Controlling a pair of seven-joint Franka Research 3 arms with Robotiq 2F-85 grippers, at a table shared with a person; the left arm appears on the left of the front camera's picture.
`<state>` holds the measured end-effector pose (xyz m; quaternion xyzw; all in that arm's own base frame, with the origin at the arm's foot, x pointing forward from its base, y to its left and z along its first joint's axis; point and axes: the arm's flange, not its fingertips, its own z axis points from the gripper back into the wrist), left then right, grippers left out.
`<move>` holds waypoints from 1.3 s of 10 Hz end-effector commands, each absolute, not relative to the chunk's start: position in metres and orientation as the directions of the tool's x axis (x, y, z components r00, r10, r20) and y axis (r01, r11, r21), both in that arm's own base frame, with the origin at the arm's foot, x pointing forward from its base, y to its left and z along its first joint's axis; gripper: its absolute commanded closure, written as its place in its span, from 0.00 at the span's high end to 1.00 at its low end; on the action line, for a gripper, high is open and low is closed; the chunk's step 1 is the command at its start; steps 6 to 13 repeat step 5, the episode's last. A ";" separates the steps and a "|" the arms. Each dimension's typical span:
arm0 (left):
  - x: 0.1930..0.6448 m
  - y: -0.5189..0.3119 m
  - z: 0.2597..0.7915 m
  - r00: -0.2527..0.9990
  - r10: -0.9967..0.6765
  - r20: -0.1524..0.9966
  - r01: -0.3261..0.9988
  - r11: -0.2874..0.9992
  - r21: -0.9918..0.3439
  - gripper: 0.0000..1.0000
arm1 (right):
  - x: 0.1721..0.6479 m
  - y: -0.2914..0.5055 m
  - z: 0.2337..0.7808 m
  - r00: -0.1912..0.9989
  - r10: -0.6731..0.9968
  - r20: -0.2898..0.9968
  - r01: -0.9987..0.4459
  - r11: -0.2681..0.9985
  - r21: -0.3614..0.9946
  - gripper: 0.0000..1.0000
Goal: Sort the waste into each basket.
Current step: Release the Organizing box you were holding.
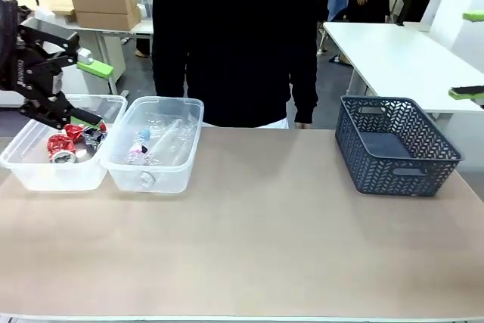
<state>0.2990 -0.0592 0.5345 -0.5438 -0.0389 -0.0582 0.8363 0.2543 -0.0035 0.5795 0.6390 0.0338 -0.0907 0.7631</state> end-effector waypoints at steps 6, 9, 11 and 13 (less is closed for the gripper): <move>0.299 -0.057 0.533 0.986 -0.076 0.149 0.167 0.396 -0.903 1.00 | 0.256 -0.004 0.579 0.985 -0.086 -0.150 0.163 0.182 0.970 1.00; 0.299 -0.057 0.533 0.986 -0.076 0.149 0.167 0.396 -0.903 1.00 | 0.256 -0.004 0.579 0.985 -0.086 -0.150 0.163 0.182 0.970 1.00; 0.299 -0.057 0.533 0.986 -0.076 0.149 0.167 0.396 -0.903 1.00 | 0.256 -0.004 0.579 0.985 -0.086 -0.150 0.163 0.182 0.970 1.00; 0.299 -0.057 0.533 0.986 -0.076 0.149 0.167 0.396 -0.903 1.00 | 0.256 -0.004 0.579 0.985 -0.086 -0.150 0.163 0.182 0.970 1.00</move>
